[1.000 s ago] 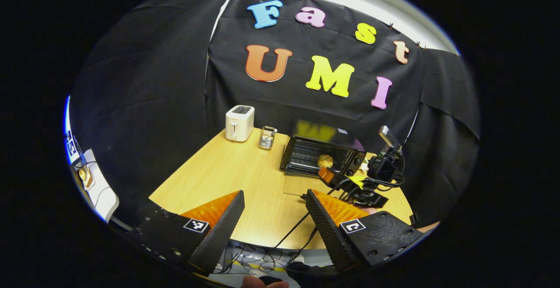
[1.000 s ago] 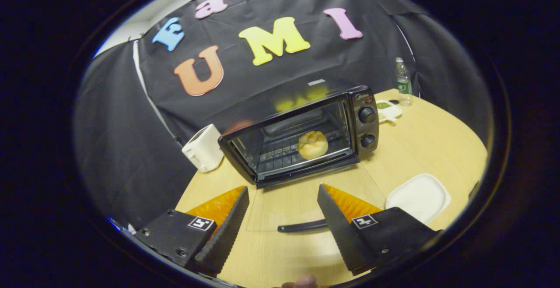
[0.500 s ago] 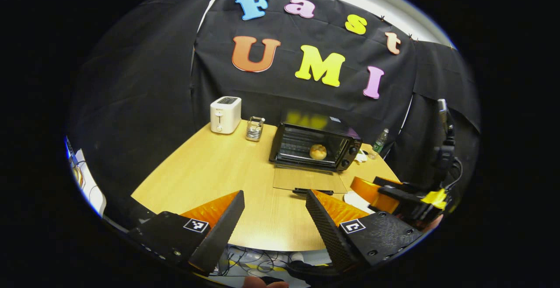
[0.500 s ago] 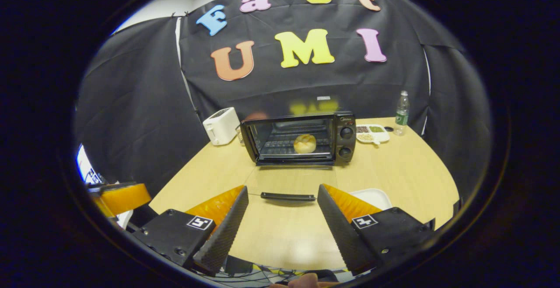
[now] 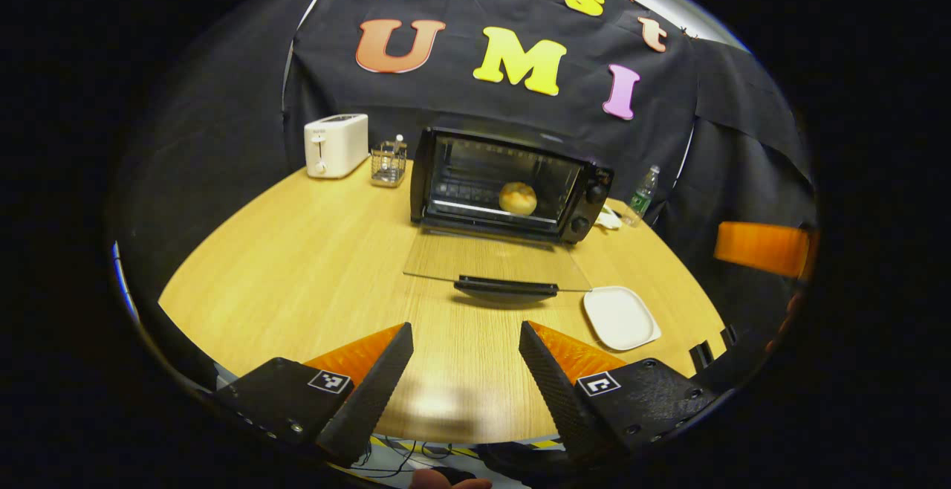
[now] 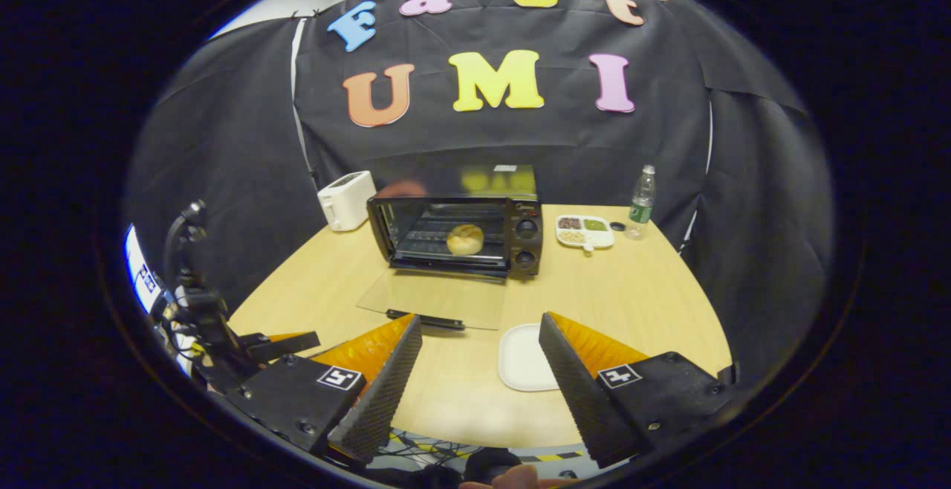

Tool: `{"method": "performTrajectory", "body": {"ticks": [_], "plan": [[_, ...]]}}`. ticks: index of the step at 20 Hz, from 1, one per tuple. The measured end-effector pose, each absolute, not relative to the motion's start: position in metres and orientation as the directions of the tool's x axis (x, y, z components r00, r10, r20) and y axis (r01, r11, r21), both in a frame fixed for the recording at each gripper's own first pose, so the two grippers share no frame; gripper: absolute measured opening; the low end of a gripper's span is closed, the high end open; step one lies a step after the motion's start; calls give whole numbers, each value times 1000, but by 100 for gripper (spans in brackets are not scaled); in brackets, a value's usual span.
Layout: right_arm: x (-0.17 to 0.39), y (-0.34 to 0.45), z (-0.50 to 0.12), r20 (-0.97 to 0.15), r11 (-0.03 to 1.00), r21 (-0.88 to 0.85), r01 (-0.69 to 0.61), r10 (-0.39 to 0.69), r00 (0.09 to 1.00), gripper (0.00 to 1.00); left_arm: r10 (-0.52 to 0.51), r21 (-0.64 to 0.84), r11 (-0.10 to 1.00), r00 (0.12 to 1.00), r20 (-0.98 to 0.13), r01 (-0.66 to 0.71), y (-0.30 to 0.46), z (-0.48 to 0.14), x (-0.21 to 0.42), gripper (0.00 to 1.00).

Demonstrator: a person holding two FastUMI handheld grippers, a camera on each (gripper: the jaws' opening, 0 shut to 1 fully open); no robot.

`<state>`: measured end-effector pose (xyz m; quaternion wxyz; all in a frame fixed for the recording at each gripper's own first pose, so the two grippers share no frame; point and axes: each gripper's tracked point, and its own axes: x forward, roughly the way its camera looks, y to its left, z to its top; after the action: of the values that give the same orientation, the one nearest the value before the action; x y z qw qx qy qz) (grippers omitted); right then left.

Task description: Open the electric oven with the left hand, put the food in, and close the electric oven.

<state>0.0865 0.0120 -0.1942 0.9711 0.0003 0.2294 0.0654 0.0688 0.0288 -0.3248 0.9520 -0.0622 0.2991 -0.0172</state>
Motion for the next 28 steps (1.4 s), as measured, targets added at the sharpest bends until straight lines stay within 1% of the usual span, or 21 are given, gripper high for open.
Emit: {"method": "performTrajectory", "body": {"ticks": [2,6,10,13,17,19,22,24,28], "plan": [[89,-12,-196,-453,995,5,-97,89,887,97,-64,-123,992,802,-594,-11,17,-345,79,95],[99,-47,-211,-489,999,3,-49,44,871,97,-72,-91,996,782,-618,20,-9,-361,100,95],[122,-65,-222,-519,998,27,-51,57,853,98,-53,-43,999,752,-657,32,-22,-379,122,95],[141,-76,-223,-526,997,35,-74,82,847,98,-28,-25,1000,734,-679,16,-25,-389,136,95],[165,-92,-225,-537,995,75,-63,94,839,98,11,7,1000,712,-702,-8,-25,-397,148,95],[172,-95,-229,-549,993,95,-76,116,828,97,20,20,1000,711,-703,-9,-26,-396,153,96],[180,-106,-227,-544,993,89,-76,113,832,97,30,23,1000,699,-714,-20,-25,-393,153,95],[181,-106,-227,-537,992,101,-79,121,835,98,35,36,999,707,-707,-14,-27,-380,155,95],[178,-108,-226,-529,990,118,-77,128,839,97,25,48,999,766,-642,8,-27,-332,167,94]]}}
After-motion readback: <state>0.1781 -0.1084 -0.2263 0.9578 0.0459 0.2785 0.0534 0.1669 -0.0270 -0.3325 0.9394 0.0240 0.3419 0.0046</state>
